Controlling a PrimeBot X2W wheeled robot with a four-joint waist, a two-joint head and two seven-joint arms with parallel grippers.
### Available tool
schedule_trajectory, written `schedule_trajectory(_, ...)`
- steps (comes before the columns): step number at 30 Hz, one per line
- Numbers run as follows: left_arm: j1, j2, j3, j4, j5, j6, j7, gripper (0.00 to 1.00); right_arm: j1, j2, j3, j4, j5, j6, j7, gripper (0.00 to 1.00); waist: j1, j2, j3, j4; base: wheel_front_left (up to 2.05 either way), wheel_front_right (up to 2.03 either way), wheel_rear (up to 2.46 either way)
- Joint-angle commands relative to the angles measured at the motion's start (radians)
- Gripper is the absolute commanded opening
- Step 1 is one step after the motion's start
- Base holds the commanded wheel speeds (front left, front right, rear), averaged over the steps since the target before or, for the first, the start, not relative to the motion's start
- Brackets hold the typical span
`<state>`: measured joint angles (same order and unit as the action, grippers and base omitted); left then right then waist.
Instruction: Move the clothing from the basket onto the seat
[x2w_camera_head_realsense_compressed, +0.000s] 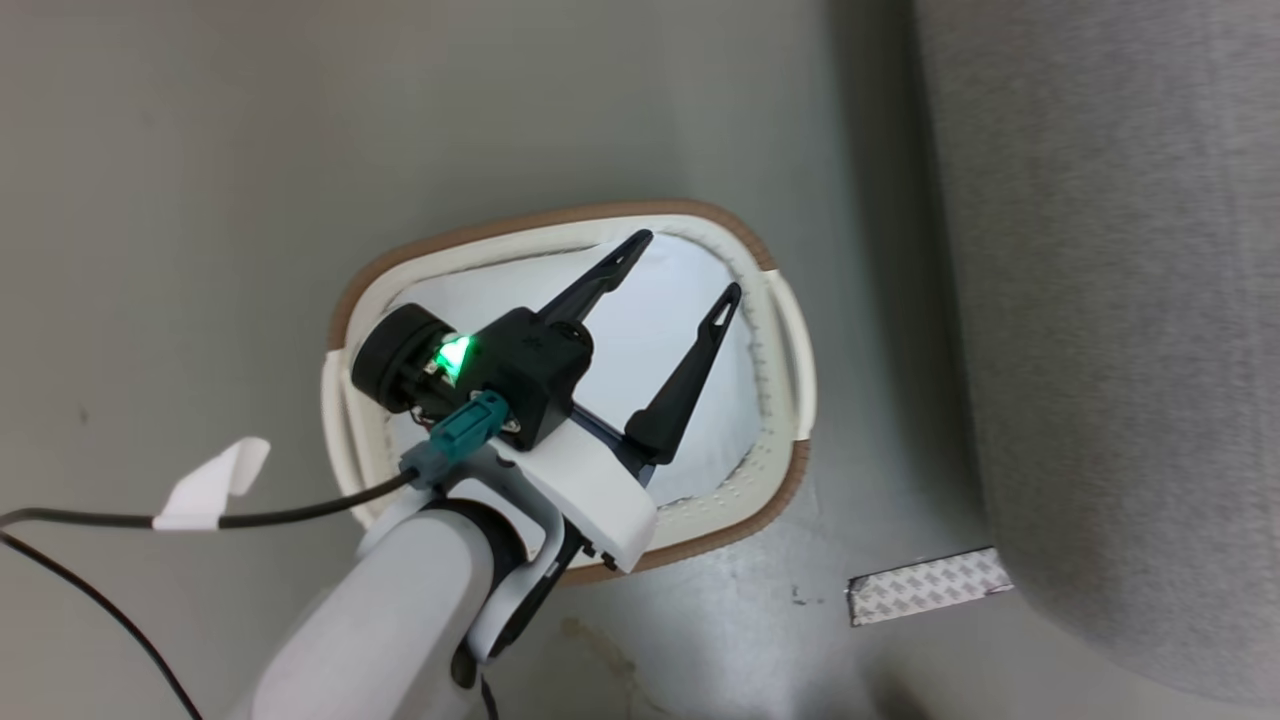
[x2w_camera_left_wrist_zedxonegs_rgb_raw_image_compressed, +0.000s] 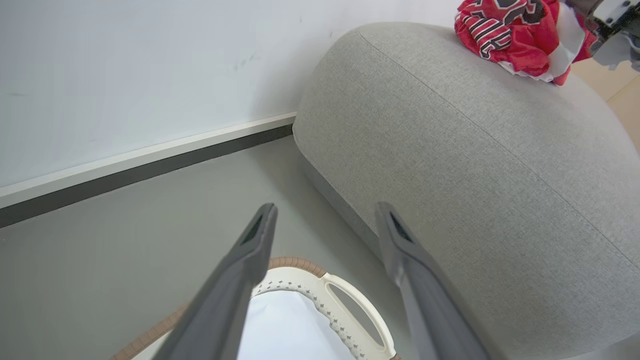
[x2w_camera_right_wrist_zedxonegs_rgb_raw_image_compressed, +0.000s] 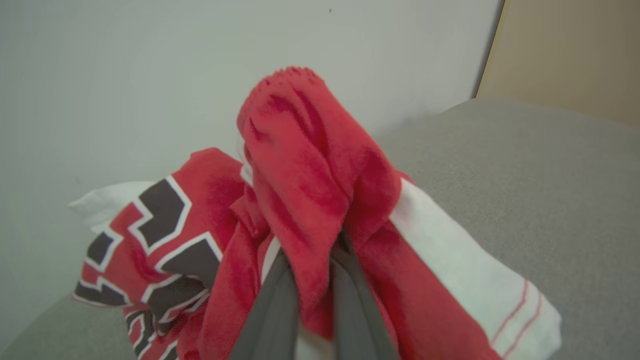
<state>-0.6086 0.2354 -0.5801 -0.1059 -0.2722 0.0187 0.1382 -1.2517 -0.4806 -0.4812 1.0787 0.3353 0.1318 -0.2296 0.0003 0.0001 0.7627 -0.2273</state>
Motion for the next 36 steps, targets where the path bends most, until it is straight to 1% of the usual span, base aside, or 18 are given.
schedule_trajectory(1, 0.004, 0.0, 0.001, -0.006, 0.005, 0.004, -0.01, 1.0, -0.014, -0.002, -0.014, 0.018, -0.02, -0.002, -0.011, 0.0, -0.0003, -0.0001, 0.025, 0.028, 0.0, 0.0, 0.0)
schedule_trajectory(4, 0.006, -0.006, 0.002, 0.001, 0.004, 0.012, -0.018, 1.0, -0.02, 0.007, -0.07, 0.071, -0.056, -0.002, -0.029, 0.0, -0.0003, -0.0001, 0.021, 0.039, 0.0, 0.0, 0.0)
schedule_trajectory(5, 0.005, -0.006, 0.005, 0.005, 0.003, 0.014, -0.022, 1.0, -0.018, 0.009, -0.084, 0.08, -0.072, -0.002, -0.03, 0.08, -0.0003, -0.0001, 0.016, 0.041, 0.0, 0.0, 0.0)
schedule_trajectory(6, 0.005, -0.006, 0.008, 0.008, 0.001, 0.015, -0.027, 1.0, -0.016, 0.012, -0.095, 0.084, -0.088, -0.002, -0.033, 0.36, -0.0003, -0.0001, 0.009, 0.042, 0.0, 0.0, 0.0)
schedule_trajectory(7, 0.006, -0.005, 0.01, 0.013, -0.001, 0.017, -0.034, 1.0, -0.009, 0.019, -0.096, 0.081, -0.104, -0.002, -0.036, 0.73, -0.0003, -0.0001, 0.001, 0.041, 0.0, 0.0, 0.0)
schedule_trajectory(8, 0.009, -0.004, 0.014, 0.018, -0.006, 0.02, -0.039, 1.0, 0.001, 0.026, -0.096, 0.069, -0.125, -0.002, -0.036, 1.0, -0.0003, -0.0001, -0.008, 0.04, 0.0, 0.0, 0.0)
schedule_trajectory(10, 0.019, -0.003, 0.02, 0.027, -0.017, 0.023, -0.055, 1.0, 0.032, 0.044, -0.097, 0.018, -0.163, -0.002, -0.036, 1.0, -0.0003, -0.0001, -0.032, 0.036, 0.0, 0.0, 0.0)
schedule_trajectory(12, 0.028, -0.003, 0.028, 0.04, -0.03, 0.024, -0.072, 1.0, 0.072, 0.076, -0.092, -0.037, -0.189, -0.002, -0.035, 1.0, -0.0003, -0.0001, -0.062, 0.032, 0.0, 0.0, 0.0)
schedule_trajectory(15, 0.052, -0.002, 0.046, 0.066, -0.04, 0.032, -0.113, 1.0, 0.149, 0.124, -0.061, -0.139, -0.221, -0.002, -0.036, 1.0, -0.0003, -0.0001, -0.125, 0.032, 0.0, 0.0, 0.0)
schedule_trajectory(19, 0.1, -0.008, 0.087, 0.113, -0.069, 0.055, -0.198, 1.0, 0.292, 0.185, 0.001, -0.285, -0.248, -0.002, -0.036, 1.0, -0.0003, -0.0001, -0.225, 0.048, 0.0, 0.0, 0.0)
schedule_trajectory(23, 0.167, -0.008, 0.133, 0.179, -0.102, 0.085, -0.278, 1.0, 0.452, 0.243, 0.072, -0.444, -0.238, -0.002, -0.036, 1.0, -0.0003, -0.0001, -0.334, 0.074, 0.0, 0.0, 0.0)
schedule_trajectory(27, 0.246, -0.012, 0.159, 0.254, -0.122, 0.104, -0.346, 1.0, 0.645, 0.289, 0.137, -0.596, -0.233, -0.002, -0.036, 1.0, -0.0003, -0.0001, -0.455, 0.112, 0.0, 0.0, 0.0)
schedule_trajectory(29, 0.295, -0.011, 0.171, 0.293, -0.13, 0.112, -0.371, 1.0, 0.744, 0.328, 0.163, -0.66, -0.227, -0.002, -0.035, 1.0, -0.0003, -0.0001, -0.515, 0.13, 0.0, 0.0, 0.0)
schedule_trajectory(34, 0.398, -0.009, 0.225, 0.365, -0.151, 0.123, -0.4, 1.0, 0.949, 0.385, 0.259, -0.762, -0.218, -0.002, -0.034, 1.0, -0.0003, -0.0001, -0.636, 0.157, 0.0, 0.0, 0.0)
schedule_trajectory(36, 0.432, -0.008, 0.255, 0.371, -0.14, 0.129, -0.402, 1.0, 1.019, 0.405, 0.298, -0.792, -0.206, -0.002, -0.034, 1.0, -0.0003, -0.0001, -0.674, 0.167, 0.0, 0.0, 0.0)
